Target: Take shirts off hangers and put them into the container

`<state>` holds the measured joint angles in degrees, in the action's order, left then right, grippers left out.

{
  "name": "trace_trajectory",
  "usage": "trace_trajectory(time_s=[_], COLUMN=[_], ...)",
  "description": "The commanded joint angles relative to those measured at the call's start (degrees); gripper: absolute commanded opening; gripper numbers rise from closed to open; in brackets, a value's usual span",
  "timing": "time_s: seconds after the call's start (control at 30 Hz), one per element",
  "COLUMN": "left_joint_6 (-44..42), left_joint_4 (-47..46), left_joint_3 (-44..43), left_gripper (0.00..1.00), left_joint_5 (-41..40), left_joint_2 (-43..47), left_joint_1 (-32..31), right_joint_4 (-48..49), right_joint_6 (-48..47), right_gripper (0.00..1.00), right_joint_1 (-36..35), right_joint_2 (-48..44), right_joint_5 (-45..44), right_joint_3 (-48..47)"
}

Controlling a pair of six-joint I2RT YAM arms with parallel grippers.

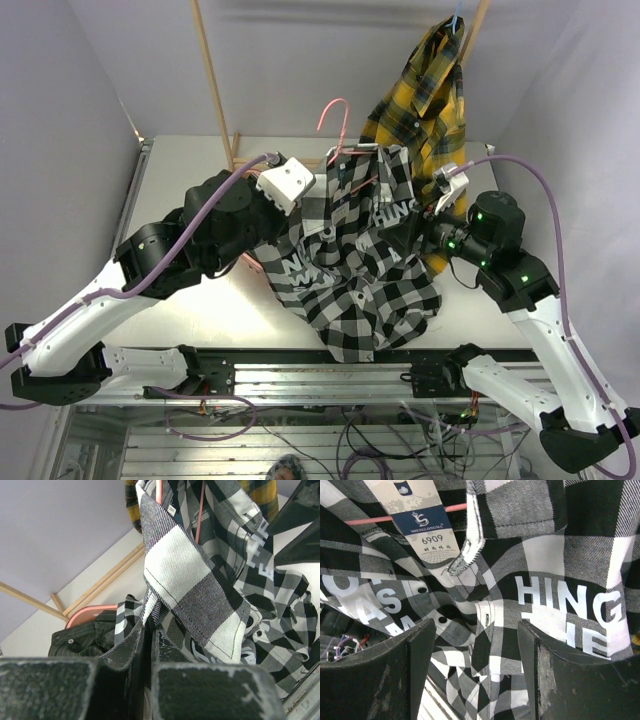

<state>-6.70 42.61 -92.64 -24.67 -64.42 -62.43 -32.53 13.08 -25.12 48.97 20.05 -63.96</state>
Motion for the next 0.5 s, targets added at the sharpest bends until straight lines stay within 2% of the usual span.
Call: trace_trajectory(time_s=[0.0, 0.3, 0.47], left_joint_6=[2.2, 2.8, 2.9], left_joint_4=[-6.4, -6.5, -6.5], left_joint_3=[-3.7, -5.0, -5.3], left_gripper=[0.07, 0.07, 0.07], left_joint_5=[-1.9, 0.0, 0.9], left_joint_2=[-0.6, -1.3, -1.7], left_joint_1=[0.2, 0.3, 0.3], right_joint_4=[10.4, 21.5, 23.6], right_joint_6=[2.6, 4.6, 4.8], right_gripper=[0.67, 0.67, 0.66], right_joint_1=[0.0, -2.0, -5.0], right_joint_2=[0.4, 1.8, 3.7], right_joint_5=[1.9, -2.0, -6.8], right_joint_3=[2.9, 9.0, 9.3])
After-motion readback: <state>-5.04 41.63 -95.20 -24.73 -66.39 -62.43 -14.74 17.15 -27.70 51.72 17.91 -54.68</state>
